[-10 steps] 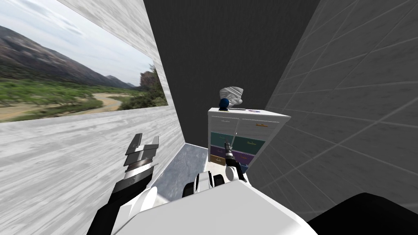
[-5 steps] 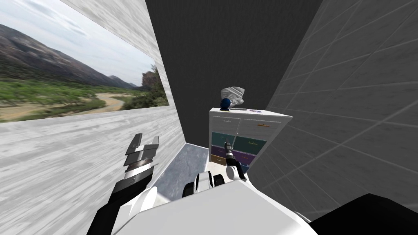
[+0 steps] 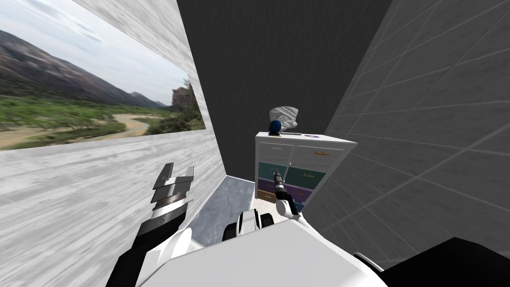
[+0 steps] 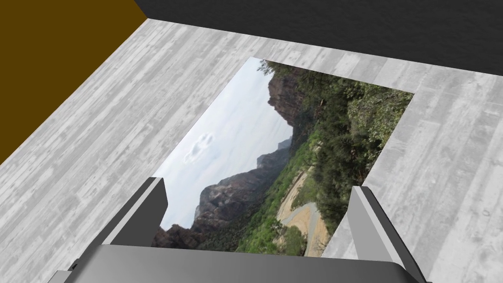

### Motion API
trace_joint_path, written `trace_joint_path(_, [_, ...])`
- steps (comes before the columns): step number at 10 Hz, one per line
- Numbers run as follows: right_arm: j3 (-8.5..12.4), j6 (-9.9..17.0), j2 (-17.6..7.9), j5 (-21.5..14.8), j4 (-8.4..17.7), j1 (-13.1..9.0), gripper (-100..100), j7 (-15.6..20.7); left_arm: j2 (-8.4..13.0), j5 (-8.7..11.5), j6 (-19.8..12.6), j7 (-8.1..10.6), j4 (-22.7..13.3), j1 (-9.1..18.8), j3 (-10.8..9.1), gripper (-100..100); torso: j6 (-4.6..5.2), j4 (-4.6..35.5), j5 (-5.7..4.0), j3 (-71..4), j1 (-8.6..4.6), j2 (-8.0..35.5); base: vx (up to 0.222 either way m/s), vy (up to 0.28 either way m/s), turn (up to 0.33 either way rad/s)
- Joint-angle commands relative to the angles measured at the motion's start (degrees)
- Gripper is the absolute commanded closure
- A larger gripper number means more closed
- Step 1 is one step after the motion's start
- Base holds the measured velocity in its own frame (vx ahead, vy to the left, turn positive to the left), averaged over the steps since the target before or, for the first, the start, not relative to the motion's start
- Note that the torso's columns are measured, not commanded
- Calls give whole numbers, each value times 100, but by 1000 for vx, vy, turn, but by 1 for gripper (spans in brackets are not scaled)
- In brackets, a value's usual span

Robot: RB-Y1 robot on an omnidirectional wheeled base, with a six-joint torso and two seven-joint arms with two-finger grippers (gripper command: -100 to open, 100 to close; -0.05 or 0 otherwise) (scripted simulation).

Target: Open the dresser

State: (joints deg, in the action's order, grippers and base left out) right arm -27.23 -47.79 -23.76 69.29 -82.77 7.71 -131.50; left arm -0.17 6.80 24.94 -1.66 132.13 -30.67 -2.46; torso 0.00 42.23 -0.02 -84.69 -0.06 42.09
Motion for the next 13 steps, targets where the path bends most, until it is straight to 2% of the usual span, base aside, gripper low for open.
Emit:
trace_joint_path(1, [-85,-146,-3,-79,65,82,100,-103,0,0,0,0,0,0,0,0,1,3,1,10,6,19,-34,18,57])
trace_joint_path(2, [-53,-68,3,-53,56,38,100,-54,0,0,0,0,0,2,1,0,0,11,4,27,15,45,-24,11,-2])
trace_joint_path(3, [1,37,-16,67,-80,15,-100,-39,-1,0,0,0,0,2,1,0,-6,-14,-14,11,-9,4,-26,4,-66])
trace_joint_path(8, [171,493,-70,472,-413,-22,-100,63,0,0,0,0,0,1,0,0,0,-1,-3,6,-4,6,-15,-9,-57])
trace_joint_path(9, [149,425,-55,422,-393,-9,-100,65,0,0,0,0,0,1,0,0,1,1,-1,6,-2,9,-8,-4,-10])
trace_joint_path(10, [261,624,-81,553,-482,-82,-100,192,0,0,0,0,0,1,0,0,0,3,1,8,4,12,66,-6,-48])
trace_joint_path(11, [206,522,-62,494,-453,-40,-100,135,0,0,0,0,0,0,0,0,0,0,2,-1,6,-3,44,-3,-11])
trace_joint_path(12, [215,546,-63,503,-461,-46,100,154,0,0,0,0,0,1,0,0,0,1,2,6,8,12,7,-1,3])
trace_joint_path(13, [210,570,-74,512,-515,-37,100,175,0,0,0,0,0,1,0,0,0,7,2,17,7,28,-106,45,-39])
